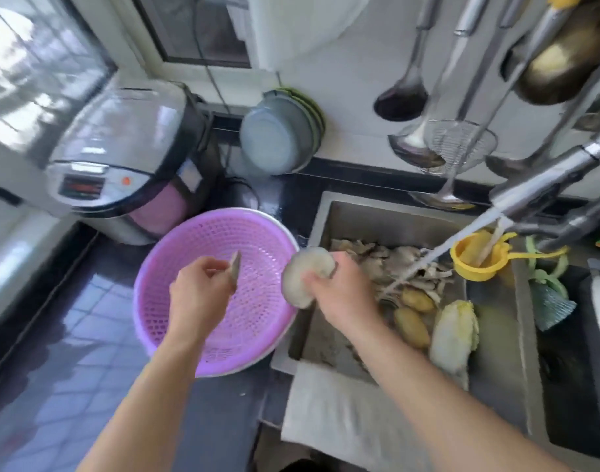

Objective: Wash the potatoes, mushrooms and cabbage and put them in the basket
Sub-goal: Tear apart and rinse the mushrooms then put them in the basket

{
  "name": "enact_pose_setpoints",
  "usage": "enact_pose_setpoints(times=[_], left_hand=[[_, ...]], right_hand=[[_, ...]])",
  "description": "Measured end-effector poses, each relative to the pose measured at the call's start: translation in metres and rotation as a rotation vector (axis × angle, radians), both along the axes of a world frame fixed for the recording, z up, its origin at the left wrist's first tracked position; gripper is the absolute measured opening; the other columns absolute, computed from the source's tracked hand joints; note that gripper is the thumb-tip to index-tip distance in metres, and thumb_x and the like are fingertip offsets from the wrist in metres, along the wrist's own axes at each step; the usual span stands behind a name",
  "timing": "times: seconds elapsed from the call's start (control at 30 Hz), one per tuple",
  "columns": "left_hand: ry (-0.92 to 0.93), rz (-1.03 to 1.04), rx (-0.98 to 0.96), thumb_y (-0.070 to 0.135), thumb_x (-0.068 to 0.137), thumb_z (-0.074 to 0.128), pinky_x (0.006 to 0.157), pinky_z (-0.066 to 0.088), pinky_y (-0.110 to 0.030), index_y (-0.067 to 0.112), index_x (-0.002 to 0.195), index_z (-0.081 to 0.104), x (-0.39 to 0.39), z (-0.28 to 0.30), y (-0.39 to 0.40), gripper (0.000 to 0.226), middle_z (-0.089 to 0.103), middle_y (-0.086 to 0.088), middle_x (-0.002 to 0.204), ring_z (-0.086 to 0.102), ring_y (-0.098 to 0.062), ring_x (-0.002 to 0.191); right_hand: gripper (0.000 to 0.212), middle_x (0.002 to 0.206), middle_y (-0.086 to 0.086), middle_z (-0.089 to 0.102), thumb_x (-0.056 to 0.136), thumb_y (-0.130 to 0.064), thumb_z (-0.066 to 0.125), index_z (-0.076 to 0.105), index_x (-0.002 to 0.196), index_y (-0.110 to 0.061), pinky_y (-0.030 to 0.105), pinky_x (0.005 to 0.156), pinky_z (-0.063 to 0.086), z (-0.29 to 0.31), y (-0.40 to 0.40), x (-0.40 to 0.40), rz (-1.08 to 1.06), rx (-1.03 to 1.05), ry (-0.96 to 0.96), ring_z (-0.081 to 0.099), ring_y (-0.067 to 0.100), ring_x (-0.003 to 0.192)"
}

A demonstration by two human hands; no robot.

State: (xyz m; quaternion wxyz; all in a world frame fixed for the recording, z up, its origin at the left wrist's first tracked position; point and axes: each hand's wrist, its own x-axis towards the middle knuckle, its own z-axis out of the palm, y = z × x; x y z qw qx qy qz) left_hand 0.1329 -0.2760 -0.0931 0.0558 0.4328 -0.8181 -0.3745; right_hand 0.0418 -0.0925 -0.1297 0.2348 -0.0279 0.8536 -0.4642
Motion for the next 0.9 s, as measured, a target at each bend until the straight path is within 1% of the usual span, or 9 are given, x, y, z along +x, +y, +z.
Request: enact_pose_setpoints(times=[0.1,0.2,0.27,0.33,0.47,0.57,0.67,0.77,0.9], left_hand=[[-0.233,-0.031,-0.071,0.058,0.097,0.060,0.071,0.045,-0.035,0.016,0.077,0.075,0.018,-0.019,-0.039,0.049,0.069,0.007,0.062,0.071,-0.032,0.081],[-0.377,-0.127,-0.030,0.027,0.100,0.061,0.080,0.049,-0.037,0.015,0.117,0.077,0.025,-0.033,-0.044,0.027,0.076,-0.008,0.096,0.070,-0.035,0.098],[-0.234,-0.119,-0.057,0.007,0.095,0.054,0.075,0.045,-0.034,0.020,0.125,0.075,0.021,-0.019,-0.021,0.038,0.077,0.004,0.102,0.066,-0.026,0.090],[0.027,-0.080,-0.004,-0.004,0.091,0.049,0.078,0.045,-0.033,0.027,0.106,0.077,0.017,0.001,0.018,0.045,0.074,0.027,0.084,0.065,-0.011,0.084],[0.324,-0.045,0.580,-0.020,0.092,0.045,0.077,0.061,-0.026,0.007,0.093,0.074,-0.029,-0.006,0.093,0.040,0.077,0.000,0.077,0.073,-0.018,0.077],[0.092,-0.120,0.869,-0.015,0.099,0.047,0.063,0.054,-0.021,0.003,0.098,0.067,-0.075,-0.031,0.143,0.027,0.071,-0.007,0.076,0.065,-0.018,0.068],[-0.171,-0.235,0.906,-0.003,0.105,0.045,0.069,0.047,-0.028,0.014,0.097,0.063,-0.105,-0.062,0.176,0.026,0.064,-0.008,0.086,0.059,-0.023,0.080],[-0.283,-0.195,0.809,0.003,0.108,0.040,0.068,0.043,-0.029,0.014,0.102,0.061,-0.126,-0.103,0.184,0.025,0.059,-0.004,0.084,0.055,-0.020,0.075],[-0.255,0.092,0.793,0.014,0.108,0.043,0.067,0.045,-0.032,0.010,0.121,0.064,-0.130,-0.157,0.175,0.025,0.060,-0.009,0.094,0.056,-0.023,0.078]], right_hand=[[0.054,0.131,0.011,0.065,0.090,-0.040,0.071,0.057,0.134,-0.013,0.035,0.098,0.050,-0.005,-0.067,0.006,0.156,0.099,-0.102,0.061,0.033,0.122],[0.042,0.133,0.014,0.066,0.096,-0.034,0.062,0.062,0.132,-0.011,0.038,0.103,0.049,-0.006,-0.086,0.014,0.165,0.082,-0.105,0.061,0.035,0.124],[0.021,0.112,0.007,0.075,0.095,-0.029,0.057,0.072,0.109,-0.023,0.046,0.097,0.056,-0.009,-0.062,0.025,0.109,-0.084,-0.062,0.071,0.031,0.105],[0.018,0.088,0.003,0.076,0.096,-0.022,0.057,0.069,0.085,-0.027,0.044,0.080,0.062,-0.019,-0.013,0.032,0.006,-0.207,-0.103,0.076,0.022,0.081],[0.026,0.079,0.014,0.074,0.100,-0.003,0.054,0.066,0.081,-0.016,0.039,0.063,0.060,-0.040,0.112,0.011,-0.347,-0.094,-0.214,0.067,0.017,0.059],[0.023,0.081,0.008,0.073,0.101,-0.008,0.058,0.066,0.082,-0.019,0.034,0.065,0.055,-0.040,0.175,-0.030,-0.511,0.018,-0.088,0.066,0.021,0.067],[0.010,0.102,-0.004,0.071,0.099,-0.015,0.061,0.070,0.098,-0.019,0.030,0.080,0.052,-0.052,0.208,-0.064,-0.319,0.252,-0.032,0.066,0.020,0.096],[0.019,0.118,0.000,0.071,0.096,-0.016,0.058,0.068,0.098,-0.032,0.039,0.096,0.055,-0.092,0.209,-0.081,-0.077,0.418,-0.093,0.066,0.024,0.111],[0.055,0.152,0.006,0.042,0.096,-0.021,0.063,0.046,0.148,-0.024,0.044,0.113,0.041,-0.146,0.182,-0.103,0.325,0.594,0.069,0.042,0.031,0.139]])
